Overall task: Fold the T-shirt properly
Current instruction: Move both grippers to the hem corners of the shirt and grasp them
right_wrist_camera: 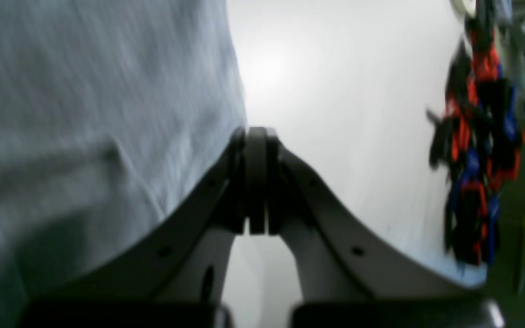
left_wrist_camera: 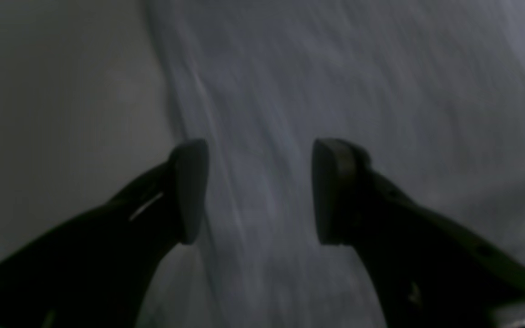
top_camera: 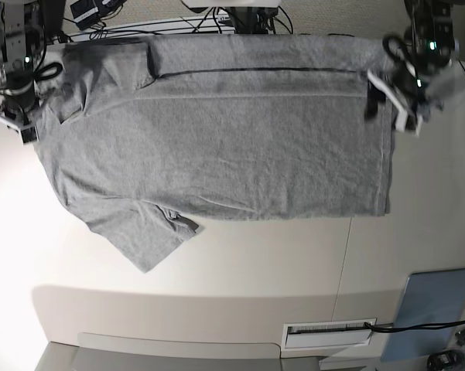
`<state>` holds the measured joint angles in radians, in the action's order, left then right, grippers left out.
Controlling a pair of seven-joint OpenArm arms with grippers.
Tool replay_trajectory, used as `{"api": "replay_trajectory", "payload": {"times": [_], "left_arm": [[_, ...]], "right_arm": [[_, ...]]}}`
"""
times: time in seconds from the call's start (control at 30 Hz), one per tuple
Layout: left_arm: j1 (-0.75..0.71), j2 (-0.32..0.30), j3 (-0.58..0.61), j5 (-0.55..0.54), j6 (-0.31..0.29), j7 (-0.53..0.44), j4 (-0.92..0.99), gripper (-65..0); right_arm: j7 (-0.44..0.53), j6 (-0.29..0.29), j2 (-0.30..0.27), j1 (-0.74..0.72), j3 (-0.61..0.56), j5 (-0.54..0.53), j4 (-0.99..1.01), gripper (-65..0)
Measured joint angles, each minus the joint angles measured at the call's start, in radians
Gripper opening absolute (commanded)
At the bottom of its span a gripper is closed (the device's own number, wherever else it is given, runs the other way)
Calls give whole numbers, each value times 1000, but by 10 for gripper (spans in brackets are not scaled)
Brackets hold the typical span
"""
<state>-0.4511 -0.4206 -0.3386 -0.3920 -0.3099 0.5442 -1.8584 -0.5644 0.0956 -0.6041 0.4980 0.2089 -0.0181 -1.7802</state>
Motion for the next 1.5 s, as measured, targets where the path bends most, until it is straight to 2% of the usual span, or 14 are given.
{"api": "replay_trajectory", "payload": {"times": [0.03,0.17,0.2,0.37,0.47,0.67,0.83,1.0,1.07,1.13,1.17,1.27,1.4,1.5], "left_arm": [[50,-1,1,-20,-1,10,19,-285],[227,5,0,-31,5,47,143,-285],[263,5,1,-31,2,50,182,-285],[450,5,21,-41,8,52,423,-285],[554,7,43,-43,-24,58,558,-285],[734,7,63,-48,-19,91,737,-285],[808,13,64,8,-19,227,867,-286],[836,15,64,31,-16,222,924,-288],[837,19,63,22,-58,248,925,-297],[837,30,63,-23,-124,273,925,-322],[837,39,63,-24,-129,271,925,-337],[840,53,64,-21,-114,272,925,-418],[839,44,63,-17,-76,276,925,-632],[839,44,64,-18,-83,279,925,-650]], "right_arm": [[0,10,0,-22,0,2,0,-650],[-4,40,0,-90,0,-13,0,-409],[-4,40,0,-109,0,-27,0,-372],[26,31,0,-195,0,-40,0,-364],[19,33,2,-227,0,-147,0,-364],[-118,33,3,-268,-2,-179,1,-364],[-117,33,4,-268,-2,-178,0,-364],[-117,80,4,-268,-2,-178,0,-364],[-117,92,4,-268,-2,-182,1,-364],[-116,97,3,-270,-2,-187,0,-364],[-116,97,4,-271,-2,-187,0,-364],[-117,104,4,-271,-2,-190,0,-364],[-113,105,4,-274,-2,-190,1,-364],[-113,127,6,-324,-2,-227,41,-364]]}}
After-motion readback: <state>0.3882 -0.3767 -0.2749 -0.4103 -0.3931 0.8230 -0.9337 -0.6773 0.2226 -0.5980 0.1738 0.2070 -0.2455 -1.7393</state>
